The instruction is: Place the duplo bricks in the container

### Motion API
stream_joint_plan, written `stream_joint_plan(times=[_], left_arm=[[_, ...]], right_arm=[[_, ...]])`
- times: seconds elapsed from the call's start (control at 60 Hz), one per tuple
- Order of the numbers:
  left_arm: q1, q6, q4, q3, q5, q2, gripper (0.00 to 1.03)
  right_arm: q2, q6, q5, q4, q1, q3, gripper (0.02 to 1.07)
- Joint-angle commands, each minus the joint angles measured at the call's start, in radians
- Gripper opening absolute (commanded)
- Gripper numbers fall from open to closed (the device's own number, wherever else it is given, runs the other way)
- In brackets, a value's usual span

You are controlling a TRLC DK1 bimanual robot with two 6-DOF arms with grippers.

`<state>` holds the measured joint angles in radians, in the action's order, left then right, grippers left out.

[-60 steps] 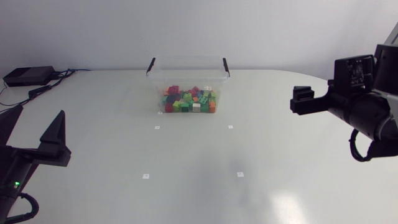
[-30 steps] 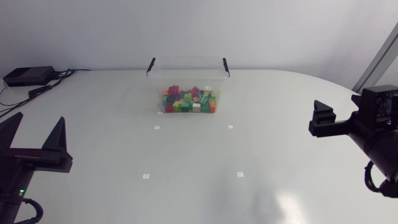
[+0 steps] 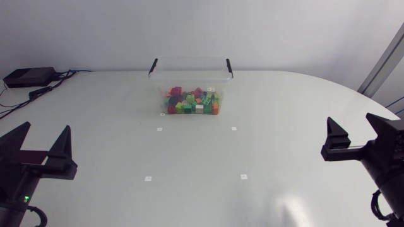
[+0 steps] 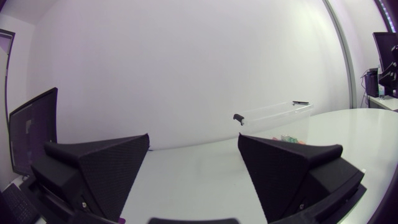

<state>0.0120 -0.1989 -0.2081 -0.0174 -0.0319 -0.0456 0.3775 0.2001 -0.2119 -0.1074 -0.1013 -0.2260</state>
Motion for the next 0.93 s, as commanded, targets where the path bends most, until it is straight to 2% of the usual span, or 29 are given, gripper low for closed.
stream_joint_plan(times=[0.0,0.633,0.917], left_arm=[[0.002,0.050,0.017,0.020,0.004,0.012,0.99],[-0.012,0.196,0.205,0.017,0.031,0.045,0.99],[-0.012,0.199,0.208,0.017,0.032,0.046,0.99]], right_arm=[[-0.045,-0.038,0.019,0.014,0.015,0.046,1.02],[-0.372,-0.197,0.209,0.106,0.100,0.223,1.02],[-0.377,-0.200,0.212,0.107,0.101,0.226,1.02]])
